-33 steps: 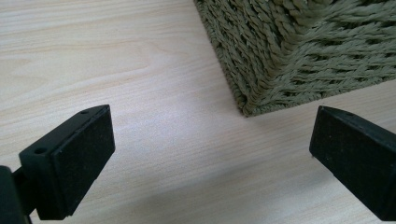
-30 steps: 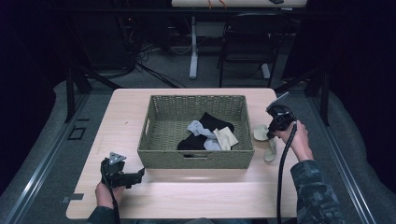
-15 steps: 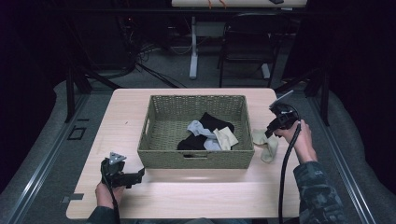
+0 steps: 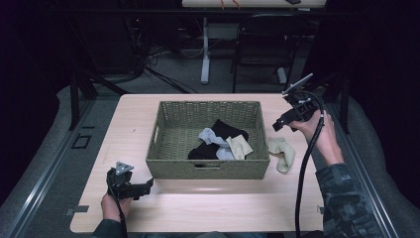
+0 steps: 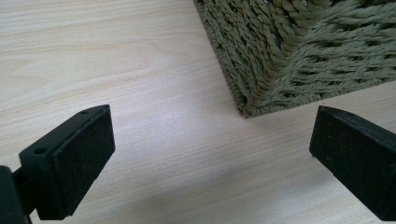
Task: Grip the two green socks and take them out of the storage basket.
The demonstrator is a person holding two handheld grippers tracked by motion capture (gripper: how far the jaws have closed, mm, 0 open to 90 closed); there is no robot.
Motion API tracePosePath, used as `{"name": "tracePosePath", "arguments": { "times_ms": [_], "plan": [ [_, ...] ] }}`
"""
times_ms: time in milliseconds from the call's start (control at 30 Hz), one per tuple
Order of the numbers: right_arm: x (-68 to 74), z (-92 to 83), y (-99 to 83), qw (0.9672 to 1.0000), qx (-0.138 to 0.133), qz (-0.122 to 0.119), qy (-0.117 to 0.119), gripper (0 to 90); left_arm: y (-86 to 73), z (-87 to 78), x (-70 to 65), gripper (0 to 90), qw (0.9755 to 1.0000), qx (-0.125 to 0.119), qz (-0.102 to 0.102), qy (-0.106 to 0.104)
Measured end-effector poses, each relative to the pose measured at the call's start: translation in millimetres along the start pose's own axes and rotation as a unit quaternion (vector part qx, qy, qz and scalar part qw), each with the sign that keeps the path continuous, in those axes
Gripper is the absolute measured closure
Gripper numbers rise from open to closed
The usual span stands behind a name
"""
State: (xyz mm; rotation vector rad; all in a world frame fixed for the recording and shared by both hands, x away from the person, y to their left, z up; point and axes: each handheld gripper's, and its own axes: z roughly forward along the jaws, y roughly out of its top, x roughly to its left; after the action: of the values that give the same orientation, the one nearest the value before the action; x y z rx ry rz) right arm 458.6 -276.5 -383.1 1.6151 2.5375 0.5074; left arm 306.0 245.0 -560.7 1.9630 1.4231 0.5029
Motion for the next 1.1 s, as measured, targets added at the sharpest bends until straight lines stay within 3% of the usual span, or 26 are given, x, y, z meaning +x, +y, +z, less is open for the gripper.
{"name": "tracePosePath", "arguments": {
  "times_ms": [200, 433, 767, 1100],
  "plan": [
    [27.8, -12.1, 17.4, 0.9992, -0.013, -0.037, 0.004, 12.3, 0.0, -0.2, 0.1, 0.0, 1.0, 0.0, 0.0, 0.0],
    [55.9, -6.5, 35.8, 0.9973, -0.013, -0.071, 0.013, 5.7, -0.1, -0.4, 0.4, 0.0, 1.0, -0.001, 0.0, -0.001],
    [86.4, 18.6, 51.4, 0.9956, -0.002, -0.089, 0.028, 5.8, 0.0, -0.5, -0.1, 0.0, 1.0, -0.001, 0.0, -0.002],
    [96.1, 61.2, 57.1, 0.9939, 0.029, -0.099, 0.041, 11.4, 0.0, -0.2, 0.1, 0.0, 1.0, -0.001, 0.0, -0.002]
  ]
}}
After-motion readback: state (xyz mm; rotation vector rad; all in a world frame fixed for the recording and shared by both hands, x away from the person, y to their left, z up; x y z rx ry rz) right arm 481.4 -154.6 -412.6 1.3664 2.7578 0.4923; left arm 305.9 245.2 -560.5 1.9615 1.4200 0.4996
